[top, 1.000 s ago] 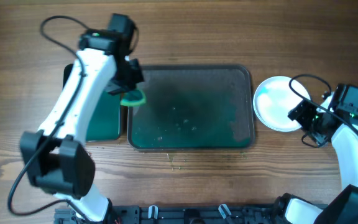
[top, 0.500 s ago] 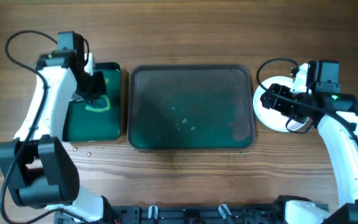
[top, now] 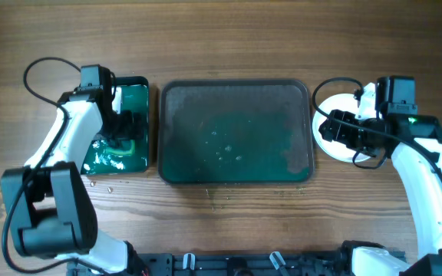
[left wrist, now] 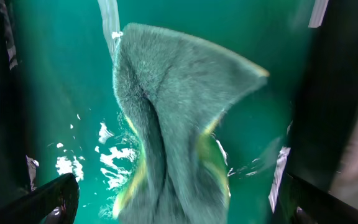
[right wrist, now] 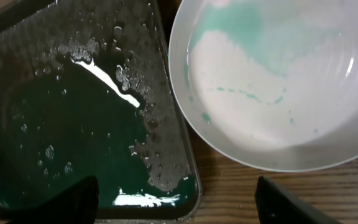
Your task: Clean dirty plates on tray and stack at the side
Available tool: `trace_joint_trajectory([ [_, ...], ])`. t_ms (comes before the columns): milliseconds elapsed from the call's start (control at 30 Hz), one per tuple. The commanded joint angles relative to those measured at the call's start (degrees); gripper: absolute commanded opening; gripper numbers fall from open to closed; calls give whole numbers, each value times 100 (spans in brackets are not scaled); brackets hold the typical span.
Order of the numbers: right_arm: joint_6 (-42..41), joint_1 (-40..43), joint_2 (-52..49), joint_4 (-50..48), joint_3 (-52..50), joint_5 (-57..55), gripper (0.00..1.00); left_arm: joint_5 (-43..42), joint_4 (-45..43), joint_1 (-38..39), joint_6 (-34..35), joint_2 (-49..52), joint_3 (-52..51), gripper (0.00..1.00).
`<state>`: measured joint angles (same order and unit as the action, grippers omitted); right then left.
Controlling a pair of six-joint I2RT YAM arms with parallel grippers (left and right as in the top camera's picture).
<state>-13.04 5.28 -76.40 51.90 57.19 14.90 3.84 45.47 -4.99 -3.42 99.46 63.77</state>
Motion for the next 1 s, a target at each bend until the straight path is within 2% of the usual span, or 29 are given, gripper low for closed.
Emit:
trace_joint_trajectory([
  [0,280,-20,605,245,417,-61,81,59,415,382,-55,-1012,754,100],
  [167,413,-20,1530,944,914,-61,81,28,494,911,-2,-2063,868,100],
  [333,411,-20,2610,1419,1115,-61,84,28,496,1224,-2,-2634,868,100],
  [367,407,-20,2872,1513,1115,-57,86,31,498,1231,-2,-2686,868,100],
  [400,400,-20,3119,1613,1115,-52,99,28,498,1228,-2,-2706,868,100],
  [467,382,-20,3506,1825,1115,-13,100,28,498,1228,-2,-2702,868,100],
  [633,79,-20,3976,2271,1110,66,100,28,498,1228,-2,-2693,868,100],
  [967,127,-17,3993,2044,1073,-101,100,28,498,1228,-2,-2693,868,100],
])
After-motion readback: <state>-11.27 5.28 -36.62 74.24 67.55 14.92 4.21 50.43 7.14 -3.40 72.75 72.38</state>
